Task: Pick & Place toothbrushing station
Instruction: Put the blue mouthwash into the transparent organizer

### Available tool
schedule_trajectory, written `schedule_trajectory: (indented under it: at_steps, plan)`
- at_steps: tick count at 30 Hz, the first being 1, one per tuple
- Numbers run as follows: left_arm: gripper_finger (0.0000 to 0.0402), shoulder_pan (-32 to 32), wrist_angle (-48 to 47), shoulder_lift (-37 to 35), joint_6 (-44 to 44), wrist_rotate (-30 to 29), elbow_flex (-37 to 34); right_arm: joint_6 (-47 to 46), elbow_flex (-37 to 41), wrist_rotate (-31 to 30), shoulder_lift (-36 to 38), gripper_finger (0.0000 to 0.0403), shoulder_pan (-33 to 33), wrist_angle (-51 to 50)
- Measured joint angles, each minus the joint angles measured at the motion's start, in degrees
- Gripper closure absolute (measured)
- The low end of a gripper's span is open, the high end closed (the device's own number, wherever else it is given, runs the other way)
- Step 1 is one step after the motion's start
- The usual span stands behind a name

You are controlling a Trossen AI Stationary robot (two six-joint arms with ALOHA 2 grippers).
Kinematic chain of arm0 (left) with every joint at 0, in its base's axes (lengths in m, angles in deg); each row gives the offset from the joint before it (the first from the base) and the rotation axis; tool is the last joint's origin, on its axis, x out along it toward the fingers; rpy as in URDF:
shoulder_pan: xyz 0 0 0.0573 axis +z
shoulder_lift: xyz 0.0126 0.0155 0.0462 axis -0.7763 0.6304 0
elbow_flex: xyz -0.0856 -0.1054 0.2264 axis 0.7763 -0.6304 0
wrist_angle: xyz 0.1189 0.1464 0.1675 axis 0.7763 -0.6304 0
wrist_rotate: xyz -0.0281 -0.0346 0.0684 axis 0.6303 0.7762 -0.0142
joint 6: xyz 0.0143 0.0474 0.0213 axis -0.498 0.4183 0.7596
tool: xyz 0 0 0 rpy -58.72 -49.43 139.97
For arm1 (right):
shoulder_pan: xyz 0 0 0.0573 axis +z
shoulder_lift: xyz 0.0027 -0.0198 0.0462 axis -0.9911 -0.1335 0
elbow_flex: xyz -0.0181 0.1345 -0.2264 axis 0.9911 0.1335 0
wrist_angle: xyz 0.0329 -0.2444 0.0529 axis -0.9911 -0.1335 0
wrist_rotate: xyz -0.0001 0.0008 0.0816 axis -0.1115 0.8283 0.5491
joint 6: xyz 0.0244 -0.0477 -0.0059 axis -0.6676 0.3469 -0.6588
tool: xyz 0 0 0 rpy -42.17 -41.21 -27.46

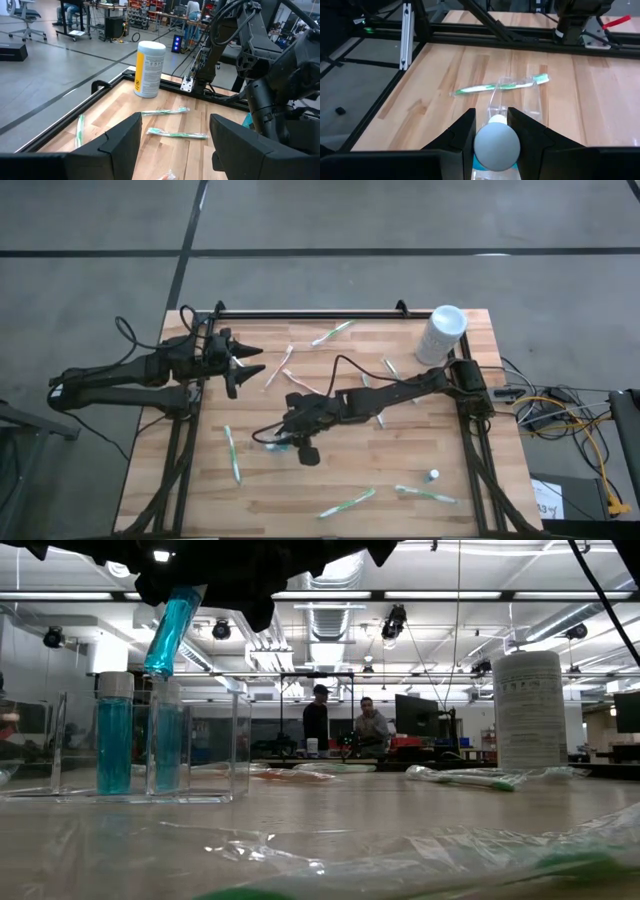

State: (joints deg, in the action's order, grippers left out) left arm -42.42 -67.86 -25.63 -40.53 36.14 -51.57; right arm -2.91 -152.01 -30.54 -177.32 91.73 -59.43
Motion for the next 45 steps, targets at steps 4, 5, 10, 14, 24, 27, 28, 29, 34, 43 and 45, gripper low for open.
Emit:
schedule_trajectory:
  at_steps: [4,5,10,14,24,27,28,29,34,43,45]
  plan:
    - [0.0162,0.0,0.0,0.0,0.0,0.0,0.0,0.0,-0.5,-0.1,0.0,0.0305,0.0,0.4]
    - [0.0162,0.0,0.0,0.0,0.0,0.0,0.0,0.0,-0.5,-0.1,0.0,0.0305,0.0,0.5]
    - [0.0162,0.0,0.0,0.0,0.0,0.0,0.0,0.0,-0.5,-1.7,0.2,0.0305,0.0,0.3]
    - [0.0162,0.0,0.0,0.0,0.0,0.1,0.0,1.4,-0.5,-5.7,1.1,0.0305,0.0,-2.3]
    - [0.0162,0.0,0.0,0.0,0.0,0.2,0.0,-1.5,-0.5,-7.2,1.6,0.0305,0.1,-9.2]
    - [0.0162,0.0,0.0,0.0,0.0,0.2,0.0,-1.8,-0.5,-7.5,1.7,0.0305,0.1,-10.8]
    - [0.0162,0.0,0.0,0.0,0.0,0.2,0.0,-2.3,-0.5,-7.5,1.7,0.0305,0.1,-11.6]
    - [0.0162,0.0,0.0,0.0,0.0,0.2,0.0,-3.0,-0.5,-7.5,1.7,0.0305,0.1,-12.4]
    - [0.0162,0.0,0.0,0.0,0.0,0.2,0.0,-5.3,-0.5,-7.5,1.7,0.0305,0.1,-17.5]
    - [0.0162,0.0,0.0,0.0,0.0,0.2,0.0,-5.2,-0.5,-7.5,1.7,0.0305,0.1,-20.0]
    - [0.0162,0.0,0.0,0.0,0.0,0.0,0.0,-5.4,-0.5,-7.5,1.7,0.0305,0.2,-21.2]
